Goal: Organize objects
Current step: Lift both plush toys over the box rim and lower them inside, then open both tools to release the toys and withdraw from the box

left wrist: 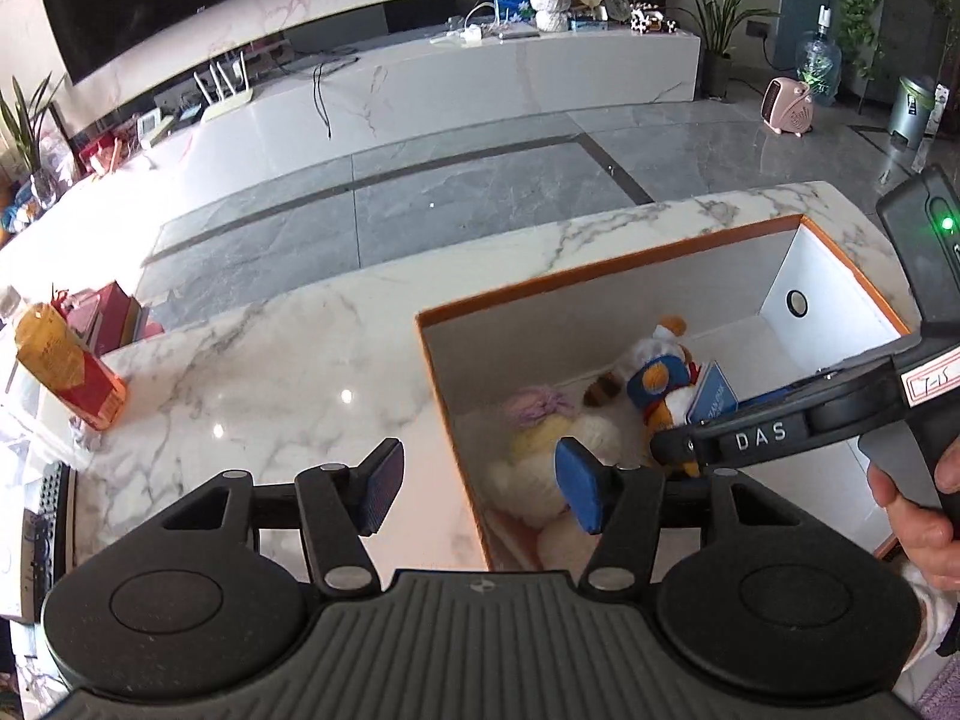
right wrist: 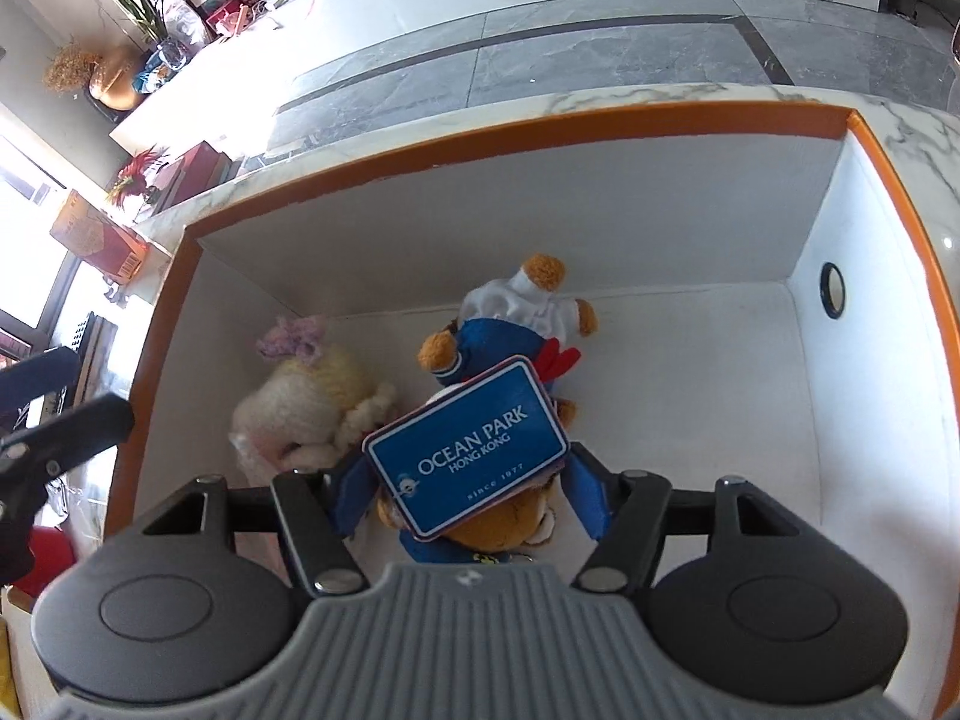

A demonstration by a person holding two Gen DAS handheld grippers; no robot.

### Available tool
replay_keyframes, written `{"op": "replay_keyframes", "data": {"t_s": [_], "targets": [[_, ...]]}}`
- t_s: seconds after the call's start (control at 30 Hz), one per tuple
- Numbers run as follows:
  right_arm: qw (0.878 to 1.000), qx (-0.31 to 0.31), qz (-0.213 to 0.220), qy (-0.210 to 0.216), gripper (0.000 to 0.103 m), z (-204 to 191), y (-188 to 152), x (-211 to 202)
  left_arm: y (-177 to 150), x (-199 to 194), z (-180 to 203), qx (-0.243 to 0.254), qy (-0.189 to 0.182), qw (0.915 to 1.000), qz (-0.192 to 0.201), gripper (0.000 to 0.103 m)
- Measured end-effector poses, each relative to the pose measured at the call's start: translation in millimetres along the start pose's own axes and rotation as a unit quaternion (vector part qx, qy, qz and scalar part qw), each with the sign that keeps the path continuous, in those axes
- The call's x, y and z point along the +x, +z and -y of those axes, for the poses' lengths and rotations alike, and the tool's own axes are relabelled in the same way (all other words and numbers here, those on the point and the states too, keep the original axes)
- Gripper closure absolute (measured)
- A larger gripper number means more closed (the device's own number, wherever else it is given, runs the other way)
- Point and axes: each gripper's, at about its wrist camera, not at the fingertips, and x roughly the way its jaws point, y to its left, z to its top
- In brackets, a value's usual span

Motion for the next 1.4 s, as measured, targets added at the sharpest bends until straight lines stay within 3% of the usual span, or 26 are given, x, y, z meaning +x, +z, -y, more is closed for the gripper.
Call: {"op": "replay_keyframes", "data": {"t_s": [0.17, 0.33, 0.43, 0.5, 0.6, 0.77, 0.83, 0.93, 1.03, 1.23, 1.4], "targets": [[0.998, -0.052, -0.012, 0.027, 0.036, -23.0, 2.8, 7.2, -15.1, 7.4, -17.1, -0.030, -0.027, 0.9988, -0.029, 0.066], [0.995, -0.100, -0.013, 0.006, 0.035, -35.4, -0.2, 10.5, -20.6, 11.4, -20.5, -0.039, -0.048, 0.9975, -0.033, 0.078], [0.993, -0.116, -0.004, -0.003, 0.033, -38.1, -2.3, 4.5, -21.3, 11.0, -17.8, -0.039, -0.047, 0.9976, -0.030, 0.079], [0.991, -0.133, 0.002, -0.006, 0.020, -39.0, -5.1, -4.8, -21.7, 10.8, -18.7, -0.043, -0.049, 0.9974, -0.029, 0.080], [0.985, -0.171, 0.004, -0.022, 0.017, -43.6, -9.1, -13.5, -24.2, 9.6, -22.6, -0.055, -0.057, 0.9965, -0.023, 0.081], [0.975, -0.222, -0.030, -0.001, 0.004, -56.2, -19.7, -18.6, -26.2, 9.5, -26.7, -0.069, -0.063, 0.9955, -0.017, 0.086], [0.969, -0.240, -0.050, -0.005, 0.004, -61.5, -25.6, -11.9, -25.8, 9.6, -27.3, -0.072, -0.062, 0.9953, -0.018, 0.090], [0.964, -0.249, -0.076, -0.045, 0.004, -73.8, -27.3, 9.1, -25.9, 9.9, -29.1, -0.080, -0.059, 0.9948, -0.020, 0.096], [0.967, -0.235, -0.091, -0.046, 0.013, -73.4, -22.4, 20.9, -26.0, 9.9, -28.8, -0.075, -0.059, 0.9952, -0.020, 0.095], [0.967, -0.237, -0.051, -0.081, 0.015, -75.6, -11.5, 25.1, -26.0, 9.7, -26.9, -0.065, -0.055, 0.9961, -0.022, 0.096], [0.970, -0.227, -0.046, -0.077, 0.015, -71.0, -7.1, 25.9, -26.4, 9.1, -26.3, -0.066, -0.055, 0.9960, -0.022, 0.096]]}}
